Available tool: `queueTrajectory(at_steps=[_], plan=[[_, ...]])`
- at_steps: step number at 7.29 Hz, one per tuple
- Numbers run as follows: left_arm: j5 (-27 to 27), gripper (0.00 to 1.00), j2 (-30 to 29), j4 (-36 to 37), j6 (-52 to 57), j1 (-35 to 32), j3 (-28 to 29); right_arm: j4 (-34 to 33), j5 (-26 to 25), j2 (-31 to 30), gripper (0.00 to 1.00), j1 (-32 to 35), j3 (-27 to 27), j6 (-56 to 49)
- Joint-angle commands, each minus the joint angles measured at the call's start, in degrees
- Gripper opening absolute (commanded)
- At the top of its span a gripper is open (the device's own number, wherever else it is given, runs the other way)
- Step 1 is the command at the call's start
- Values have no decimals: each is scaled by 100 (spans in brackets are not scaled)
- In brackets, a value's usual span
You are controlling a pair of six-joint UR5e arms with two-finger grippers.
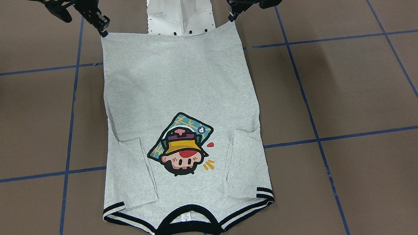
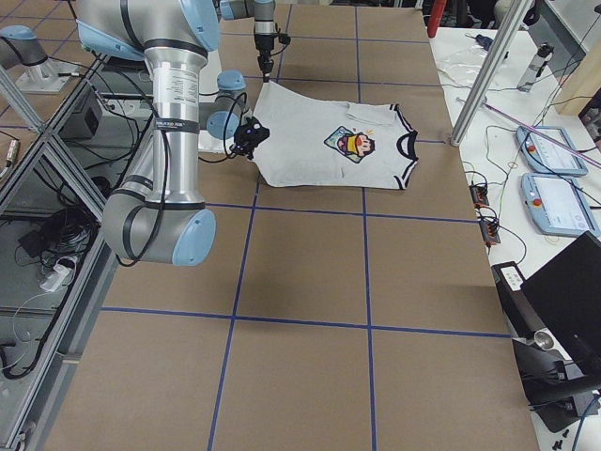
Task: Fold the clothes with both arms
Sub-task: 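Lift the hem with both grippers and fold it toward the collar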
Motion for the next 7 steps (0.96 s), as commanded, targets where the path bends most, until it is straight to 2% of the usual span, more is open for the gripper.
queueTrajectory(at_steps=[1,2,3,5,7], plan=[[-757,0,-1232,300,814,-1637,929,-153,277,905,0,1305,-680,-1253],[-736,0,-1778,241,1112,-1834,1728,-242,497,1398,0,1816,-1207,-1704],[-736,0,-2027,93,1315,-2193,2267,-260,604,1907,0,2247,-1760,-2022],[-736,0,-2205,-512,1966,-2809,3181,-234,920,2638,0,3057,-2850,-2855],[-727,0,-2589,-1451,2143,-3110,4376,-172,956,3664,0,3454,-4448,-3316]])
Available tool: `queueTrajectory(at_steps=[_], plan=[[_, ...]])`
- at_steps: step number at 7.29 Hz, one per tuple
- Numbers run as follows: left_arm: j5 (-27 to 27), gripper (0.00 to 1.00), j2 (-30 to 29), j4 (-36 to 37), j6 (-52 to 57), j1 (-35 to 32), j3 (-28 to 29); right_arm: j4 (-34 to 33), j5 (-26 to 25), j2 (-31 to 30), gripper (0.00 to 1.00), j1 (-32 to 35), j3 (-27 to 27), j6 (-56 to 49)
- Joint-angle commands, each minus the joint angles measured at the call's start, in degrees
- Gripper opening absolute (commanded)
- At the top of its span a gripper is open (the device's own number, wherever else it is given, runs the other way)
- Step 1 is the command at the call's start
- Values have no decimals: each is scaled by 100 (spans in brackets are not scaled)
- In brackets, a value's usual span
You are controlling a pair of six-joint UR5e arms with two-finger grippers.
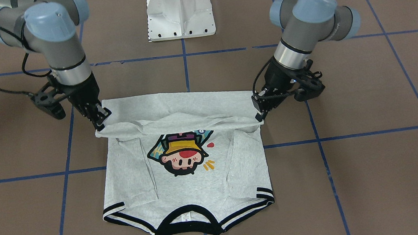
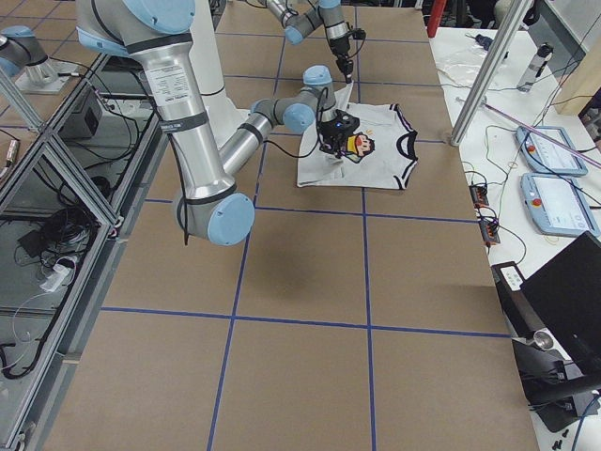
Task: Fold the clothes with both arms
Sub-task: 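Lift the hem with both grippers and fold it toward the collar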
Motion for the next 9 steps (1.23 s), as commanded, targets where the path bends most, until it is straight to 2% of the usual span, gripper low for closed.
queueTrajectory(at_steps=[1,3,7,9], plan=[[15,0,-432,-765,117,-286,1150,245,59,1022,0,441,-1567,-336],[470,0,-870,-1161,343,-322,2037,1726,94,1078,0,635,-2684,-520],[699,0,-1057,-1364,495,-340,2489,1855,191,1350,0,662,-3233,-520],[701,0,-1206,-1593,495,-340,2840,2293,173,1342,0,662,-3645,-520]])
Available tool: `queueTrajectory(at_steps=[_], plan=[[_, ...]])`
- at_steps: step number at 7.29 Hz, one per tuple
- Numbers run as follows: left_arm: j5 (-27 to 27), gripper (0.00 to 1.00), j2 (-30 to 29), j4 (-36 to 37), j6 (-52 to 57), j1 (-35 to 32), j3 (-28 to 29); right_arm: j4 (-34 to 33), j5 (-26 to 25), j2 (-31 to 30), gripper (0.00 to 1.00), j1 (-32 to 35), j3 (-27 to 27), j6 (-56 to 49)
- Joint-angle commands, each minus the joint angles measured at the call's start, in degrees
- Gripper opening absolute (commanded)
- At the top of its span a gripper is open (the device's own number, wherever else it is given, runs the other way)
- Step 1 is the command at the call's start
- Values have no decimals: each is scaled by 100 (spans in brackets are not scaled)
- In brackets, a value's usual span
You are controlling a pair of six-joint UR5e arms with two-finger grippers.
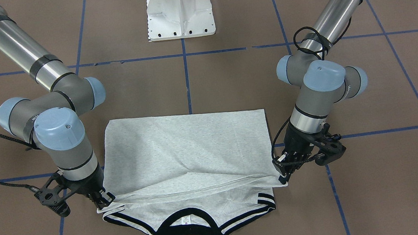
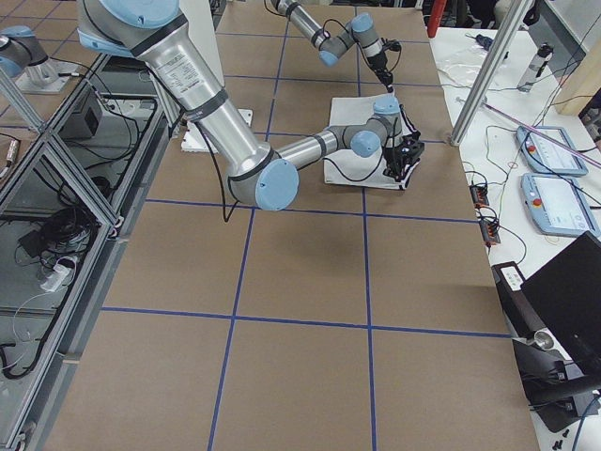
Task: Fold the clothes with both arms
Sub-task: 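Lift the hem with both grippers and fold it toward the collar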
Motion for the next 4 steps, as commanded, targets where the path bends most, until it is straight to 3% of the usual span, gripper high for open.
queueTrajectory(at_steps=[1,3,4], plan=[[21,0,-178,-187,5,-1,382,247,-9,-1,0,4,-251,8],[21,0,-196,-196,40,-1,515,274,-1,17,0,39,-216,35],[30,34,-196,-222,66,-1,525,274,-1,69,55,57,-199,52]])
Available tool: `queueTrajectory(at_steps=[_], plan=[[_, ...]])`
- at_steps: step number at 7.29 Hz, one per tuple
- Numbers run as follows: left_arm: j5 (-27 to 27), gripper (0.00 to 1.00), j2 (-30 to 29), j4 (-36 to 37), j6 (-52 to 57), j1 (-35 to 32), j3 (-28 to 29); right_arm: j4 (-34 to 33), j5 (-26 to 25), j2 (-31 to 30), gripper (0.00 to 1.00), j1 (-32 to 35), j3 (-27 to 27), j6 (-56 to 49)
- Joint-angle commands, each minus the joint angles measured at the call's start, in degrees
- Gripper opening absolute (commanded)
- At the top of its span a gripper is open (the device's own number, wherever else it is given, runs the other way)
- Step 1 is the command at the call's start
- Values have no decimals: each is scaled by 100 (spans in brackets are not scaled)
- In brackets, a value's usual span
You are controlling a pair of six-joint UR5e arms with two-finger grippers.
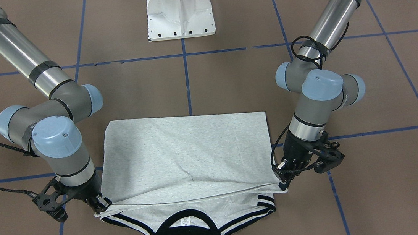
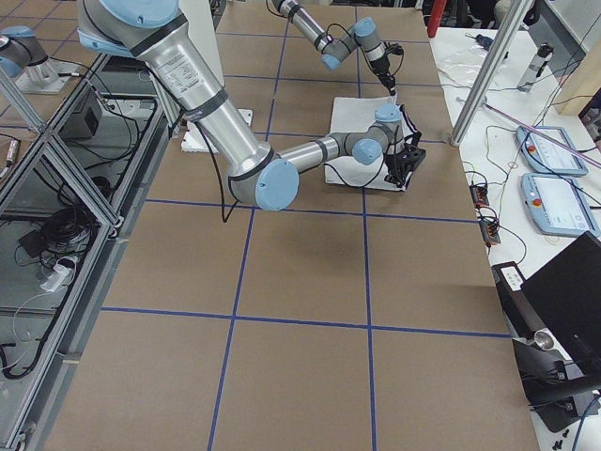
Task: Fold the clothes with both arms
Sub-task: 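Lift the hem with both grippers and fold it toward the collar, then release the hem and move the right gripper to the folded shirt's side edge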
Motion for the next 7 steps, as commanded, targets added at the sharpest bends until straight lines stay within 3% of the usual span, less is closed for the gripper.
queueTrajectory(at_steps=[1,2,3,5,6,7], plan=[[7,70,28,-26,179,0,144,19,-6,141,100,31,126,133],[7,87,46,-26,224,-35,145,-59,64,-14,100,75,597,248],[-2,87,72,-35,233,-79,127,-77,256,-634,100,84,1576,501],[-2,87,152,-44,189,-70,-48,-543,293,-1873,100,-597,3310,1213],[-2,87,160,-44,180,-70,-57,-483,180,-2236,100,-923,3726,1668],[-2,87,160,-44,180,-70,-57,-482,-39,-2370,100,-1196,3774,1881]])
